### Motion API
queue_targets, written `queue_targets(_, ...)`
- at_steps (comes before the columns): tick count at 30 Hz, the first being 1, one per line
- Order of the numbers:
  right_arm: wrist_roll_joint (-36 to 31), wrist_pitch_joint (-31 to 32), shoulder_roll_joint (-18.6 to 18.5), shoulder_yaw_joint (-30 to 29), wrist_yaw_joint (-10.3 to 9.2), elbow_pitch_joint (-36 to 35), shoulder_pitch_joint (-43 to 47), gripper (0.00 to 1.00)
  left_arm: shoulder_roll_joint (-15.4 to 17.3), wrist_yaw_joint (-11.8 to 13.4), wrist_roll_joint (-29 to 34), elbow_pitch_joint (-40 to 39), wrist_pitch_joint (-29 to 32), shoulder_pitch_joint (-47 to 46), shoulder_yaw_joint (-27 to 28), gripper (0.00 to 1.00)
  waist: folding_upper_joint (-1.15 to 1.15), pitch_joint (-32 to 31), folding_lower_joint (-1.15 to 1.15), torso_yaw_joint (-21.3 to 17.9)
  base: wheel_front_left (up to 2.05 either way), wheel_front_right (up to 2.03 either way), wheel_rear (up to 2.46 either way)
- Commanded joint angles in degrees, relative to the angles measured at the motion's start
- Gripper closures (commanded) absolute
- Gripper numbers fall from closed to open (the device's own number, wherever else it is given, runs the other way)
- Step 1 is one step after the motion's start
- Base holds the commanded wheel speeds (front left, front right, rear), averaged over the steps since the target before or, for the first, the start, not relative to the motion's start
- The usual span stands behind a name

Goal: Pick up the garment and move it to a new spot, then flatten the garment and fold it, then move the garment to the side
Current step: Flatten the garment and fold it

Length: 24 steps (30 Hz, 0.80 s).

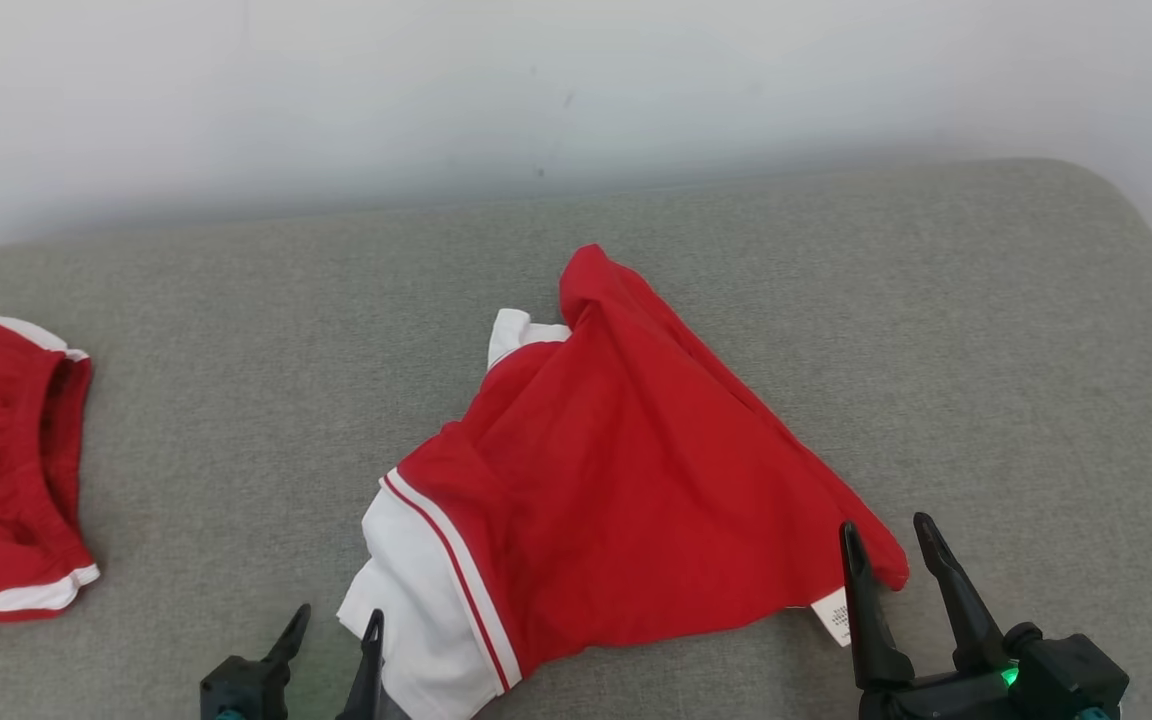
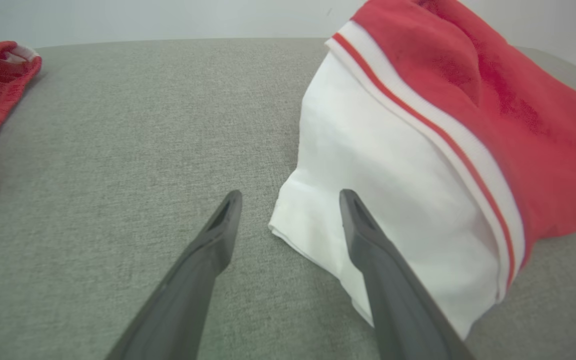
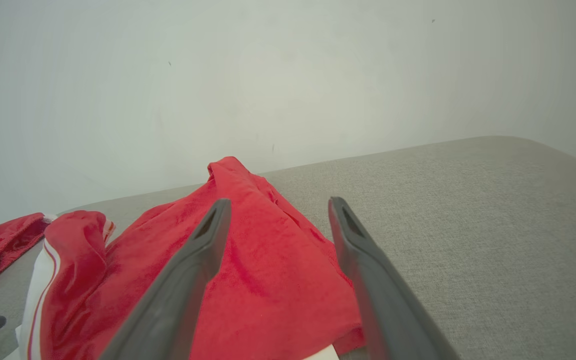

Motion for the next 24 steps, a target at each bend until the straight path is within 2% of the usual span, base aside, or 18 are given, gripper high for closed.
queue_targets(1, -0.29, -0.01, 0.11, 0.18, -0.14, 0.01, -0.02, 0.0, -0.27, -0.31, -0.52, 1.34, 0.08, -0.89, -0.19, 0.0, 0.0, -0.21, 0.0, -0.8, 0.0, 0.0, 0.0)
queue_targets(7, -0.27, -0.01, 0.14, 0.54, -0.14, 0.28, 0.22, 0.0, -0.8, -0.88, -0.71, 7.6, -0.39, -3.4, -0.85, 0.0, 0.0, -0.45, 0.0, -1.95, 0.0, 0.0, 0.0)
queue_targets(10, -0.29, -0.01, 0.13, 0.64, -0.14, 0.48, 0.26, 0.0, -1.58, -0.22, -0.79, 10.7, -0.87, -4.62, -0.84, 0.0, 0.0, -0.65, 0.0, -2.24, 0.0, 0.0, 0.0)
queue_targets(12, -0.35, -0.01, 0.14, 0.64, -0.14, 0.6, 0.43, 0.0, -1.99, -0.99, -1.47, 13.06, -0.95, -5.38, -0.88, 0.0, 0.0, -0.81, 0.0, -2.37, 0.0, 0.0, 0.0)
queue_targets(13, -0.4, -0.01, 0.15, 0.63, -0.14, 0.63, 0.49, 0.0, -2.31, -1.28, -1.87, 14.23, -0.99, -5.81, -0.97, 0.26, 0.0, -0.89, 0.0, -2.41, 0.0, 0.0, 0.0)
queue_targets(14, -0.4, -0.01, 0.15, 0.63, -0.14, 0.63, 0.49, 0.0, -2.31, -1.28, -1.87, 14.23, -0.99, -5.81, -0.97, 0.26, 0.0, -0.89, 0.0, -2.41, 0.0, 0.0, 0.0)
queue_targets(15, -0.42, -0.01, 0.16, 0.65, -0.14, 0.66, 0.53, 0.0, -2.63, -1.5, -2.02, 15.33, -1.07, -6.17, -1.11, 0.77, 0.0, -0.99, 0.0, -2.41, 0.0, 0.0, 0.0)
queue_targets(16, -0.45, -0.01, 0.15, 0.59, -0.14, 0.69, 0.57, 0.0, -2.94, -1.8, -2.24, 16.37, -1.37, -6.32, -1.31, 1.0, 0.0, -1.09, 0.0, -2.37, 0.0, 0.0, 0.0)
queue_targets(21, -0.5, -0.01, 0.18, 0.08, -0.14, 0.62, 1.21, 0.0, -3.58, -2.6, -3.16, 19.58, -2.74, -7.0, -1.38, 1.0, 0.0, -1.83, 0.0, -1.49, 0.0, 0.0, 0.0)
queue_targets(24, -0.39, -0.01, 0.26, -0.23, -0.14, 0.48, 1.73, 0.0, -3.69, -2.53, -3.24, 18.88, -3.62, -6.67, -0.8, 1.0, 0.0, -2.46, 0.0, -0.42, 0.0, 0.0, 0.0)
